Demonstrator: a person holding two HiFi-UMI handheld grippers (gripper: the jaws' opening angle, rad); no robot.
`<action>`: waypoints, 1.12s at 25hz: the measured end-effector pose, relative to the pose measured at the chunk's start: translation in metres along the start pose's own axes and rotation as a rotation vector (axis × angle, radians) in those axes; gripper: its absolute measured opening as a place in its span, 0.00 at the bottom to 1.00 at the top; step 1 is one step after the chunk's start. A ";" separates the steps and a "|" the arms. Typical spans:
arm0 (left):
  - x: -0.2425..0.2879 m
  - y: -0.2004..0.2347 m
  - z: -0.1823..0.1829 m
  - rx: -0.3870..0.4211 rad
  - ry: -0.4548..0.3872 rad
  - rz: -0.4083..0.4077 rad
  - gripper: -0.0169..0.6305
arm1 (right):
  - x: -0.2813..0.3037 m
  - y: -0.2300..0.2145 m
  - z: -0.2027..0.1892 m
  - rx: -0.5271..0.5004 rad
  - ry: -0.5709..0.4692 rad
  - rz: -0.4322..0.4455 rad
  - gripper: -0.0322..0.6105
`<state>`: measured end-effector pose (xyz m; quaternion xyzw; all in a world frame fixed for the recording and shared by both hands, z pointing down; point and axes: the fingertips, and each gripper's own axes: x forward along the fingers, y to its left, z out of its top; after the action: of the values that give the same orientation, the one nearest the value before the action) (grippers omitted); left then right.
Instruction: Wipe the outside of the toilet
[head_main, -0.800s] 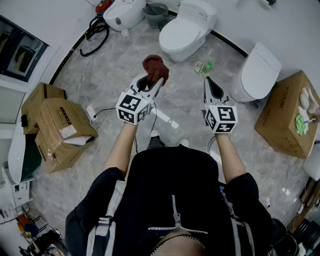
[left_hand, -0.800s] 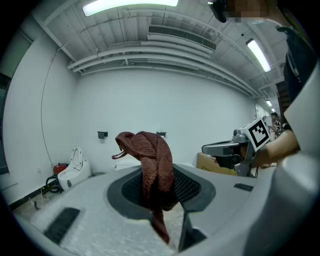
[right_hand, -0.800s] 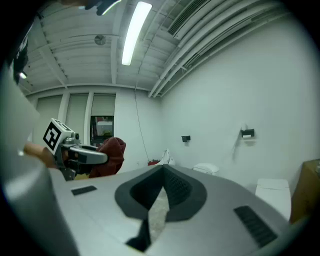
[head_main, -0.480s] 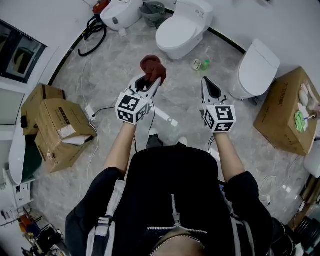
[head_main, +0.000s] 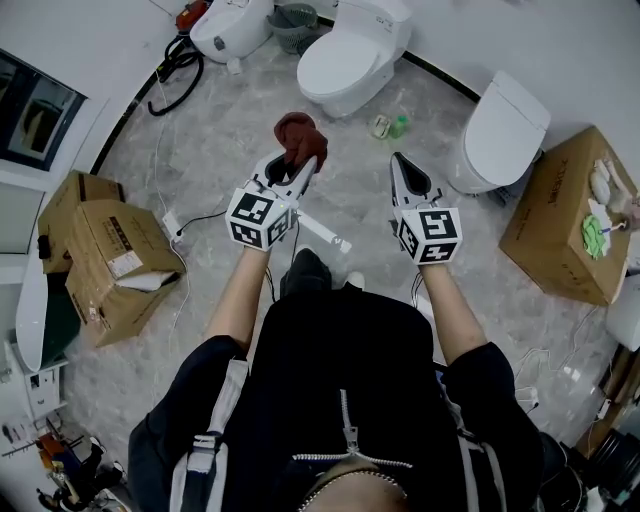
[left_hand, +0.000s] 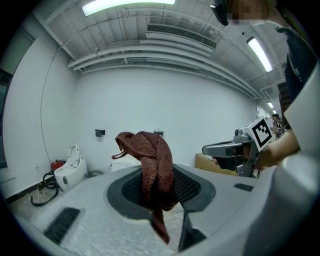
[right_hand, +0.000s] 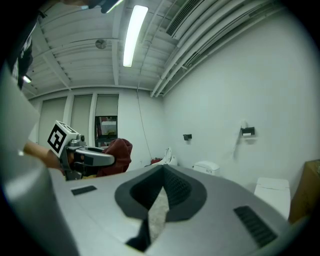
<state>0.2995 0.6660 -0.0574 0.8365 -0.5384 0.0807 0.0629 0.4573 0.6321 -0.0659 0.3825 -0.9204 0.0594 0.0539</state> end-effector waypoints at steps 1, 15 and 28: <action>0.003 -0.002 0.000 0.000 0.001 -0.003 0.22 | -0.001 -0.003 0.001 0.002 0.000 -0.001 0.05; 0.081 0.031 -0.003 -0.024 0.017 -0.055 0.22 | 0.052 -0.055 -0.006 0.018 0.038 -0.039 0.05; 0.233 0.142 0.007 -0.023 0.057 -0.152 0.21 | 0.206 -0.145 0.014 0.025 0.095 -0.118 0.05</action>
<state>0.2658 0.3986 -0.0143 0.8714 -0.4724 0.0932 0.0939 0.4148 0.3846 -0.0398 0.4336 -0.8919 0.0855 0.0960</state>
